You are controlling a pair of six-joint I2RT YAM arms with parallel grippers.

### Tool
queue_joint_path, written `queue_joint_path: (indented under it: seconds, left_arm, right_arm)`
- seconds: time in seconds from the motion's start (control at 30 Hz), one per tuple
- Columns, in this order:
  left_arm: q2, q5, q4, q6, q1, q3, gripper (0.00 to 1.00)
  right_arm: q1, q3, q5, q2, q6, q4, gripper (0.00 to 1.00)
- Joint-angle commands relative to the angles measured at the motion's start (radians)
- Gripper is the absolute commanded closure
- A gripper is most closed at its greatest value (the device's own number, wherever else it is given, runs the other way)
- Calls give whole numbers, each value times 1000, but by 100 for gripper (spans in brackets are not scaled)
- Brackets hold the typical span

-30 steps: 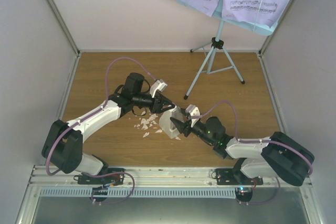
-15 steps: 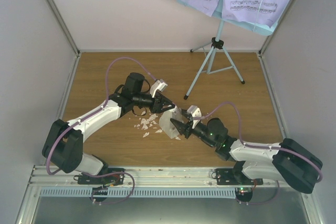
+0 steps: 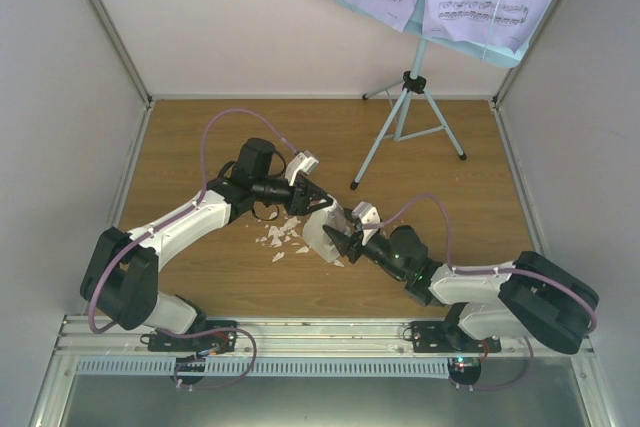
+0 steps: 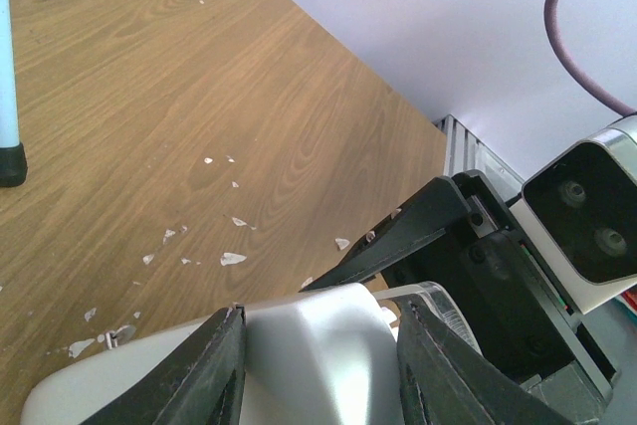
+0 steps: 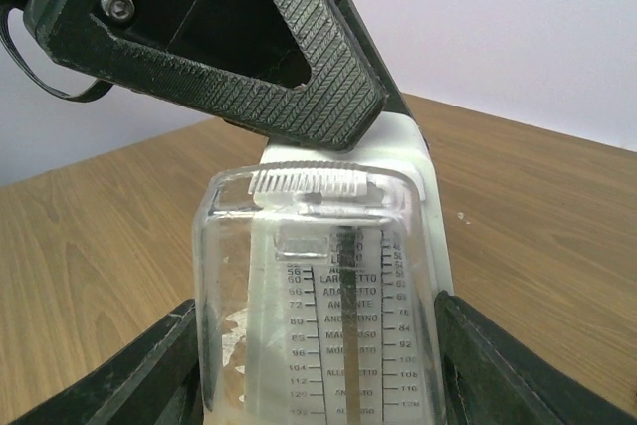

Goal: Pack up the instrument practice props

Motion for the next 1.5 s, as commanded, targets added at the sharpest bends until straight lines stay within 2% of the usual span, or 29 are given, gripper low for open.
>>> queue_joint_path:
  seconds: [0.0,0.33,0.53,0.6,0.87,0.97,1.47]
  left_arm:
    - [20,-7,-11,19,7,3,57]
    - [22,-7,-11,19,7,3,57]
    - [23,-9,-12,21,7,4,57]
    - [22,-13,-12,22,7,6,53]
    - [-38,-92,-19,42,21,5,29]
    - [-65,-104,-8,43,45,0,24]
    - [-82,-98,0,32,94,-6,20]
  right_arm:
    - [8,-6,26,20,-26,98,52]
    - [2,-1,12,-25,-48,70,52]
    - [-41,-17,-74,-59,-33,54,52]
    - [-57,-22,-100,-58,-30,56,52]
    - [-115,-41,-184,-60,-36,66,52]
    - [-132,-41,-219,-59,-41,66,52]
    - [-139,-30,-242,4,-48,123,52]
